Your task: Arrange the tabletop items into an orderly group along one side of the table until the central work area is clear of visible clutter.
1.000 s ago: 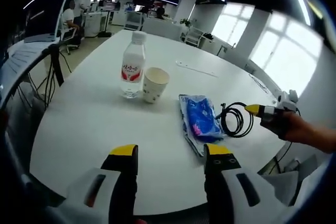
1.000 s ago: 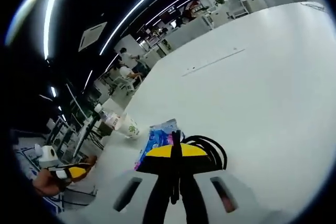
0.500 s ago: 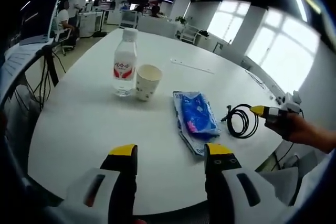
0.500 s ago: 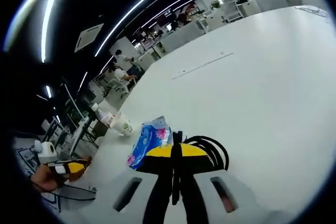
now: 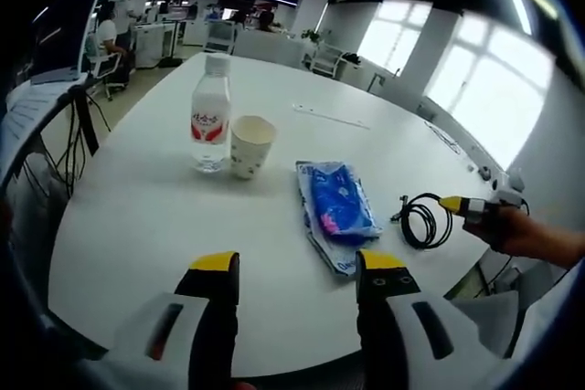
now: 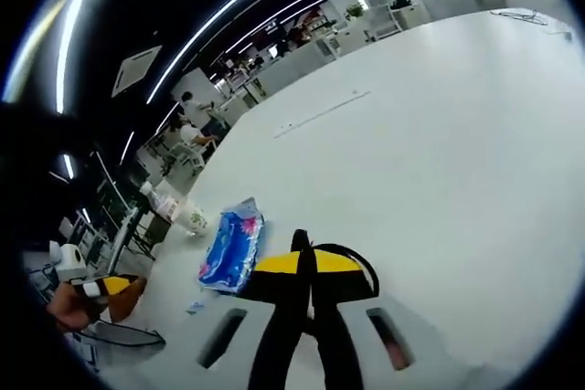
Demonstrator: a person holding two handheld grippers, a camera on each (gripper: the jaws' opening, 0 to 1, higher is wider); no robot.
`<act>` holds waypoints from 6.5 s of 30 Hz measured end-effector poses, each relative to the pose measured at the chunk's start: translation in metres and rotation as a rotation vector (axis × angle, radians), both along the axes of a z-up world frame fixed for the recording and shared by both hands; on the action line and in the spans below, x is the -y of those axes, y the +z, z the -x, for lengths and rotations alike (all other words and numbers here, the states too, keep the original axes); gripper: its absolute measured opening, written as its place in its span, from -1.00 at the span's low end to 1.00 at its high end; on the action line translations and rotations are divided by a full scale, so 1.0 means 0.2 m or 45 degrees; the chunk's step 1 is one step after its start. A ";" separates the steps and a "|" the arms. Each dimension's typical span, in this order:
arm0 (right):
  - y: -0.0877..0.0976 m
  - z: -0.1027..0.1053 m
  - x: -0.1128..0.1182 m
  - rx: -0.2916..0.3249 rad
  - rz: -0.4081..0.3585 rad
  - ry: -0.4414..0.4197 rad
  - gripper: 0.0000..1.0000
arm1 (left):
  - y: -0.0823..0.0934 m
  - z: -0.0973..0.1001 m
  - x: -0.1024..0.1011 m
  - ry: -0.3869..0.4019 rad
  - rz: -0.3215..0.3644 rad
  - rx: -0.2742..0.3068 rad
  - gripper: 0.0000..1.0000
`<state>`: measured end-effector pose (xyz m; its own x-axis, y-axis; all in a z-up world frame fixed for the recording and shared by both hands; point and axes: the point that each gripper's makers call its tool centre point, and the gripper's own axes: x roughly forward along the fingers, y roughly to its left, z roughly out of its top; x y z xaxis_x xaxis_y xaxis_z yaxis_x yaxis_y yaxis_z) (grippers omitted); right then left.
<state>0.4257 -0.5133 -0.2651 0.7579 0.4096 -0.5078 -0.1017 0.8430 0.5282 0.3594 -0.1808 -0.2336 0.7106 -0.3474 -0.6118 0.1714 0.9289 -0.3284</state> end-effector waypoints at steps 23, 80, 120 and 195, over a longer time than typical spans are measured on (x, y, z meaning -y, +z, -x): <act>-0.15 -0.01 -0.05 -0.075 0.119 0.130 -0.98 | 0.05 -0.05 0.00 0.001 -0.004 0.029 0.04; -0.13 -0.11 -0.07 -0.066 0.489 0.596 -0.42 | 0.06 -0.08 0.01 -0.035 0.002 0.035 0.11; -0.19 -0.41 -0.68 0.107 0.765 1.324 -0.44 | 0.07 0.03 -0.05 -0.019 0.022 0.030 0.10; -0.18 0.02 -0.29 -0.171 0.441 0.457 -0.85 | 0.01 0.03 0.12 -0.106 0.063 -0.019 0.09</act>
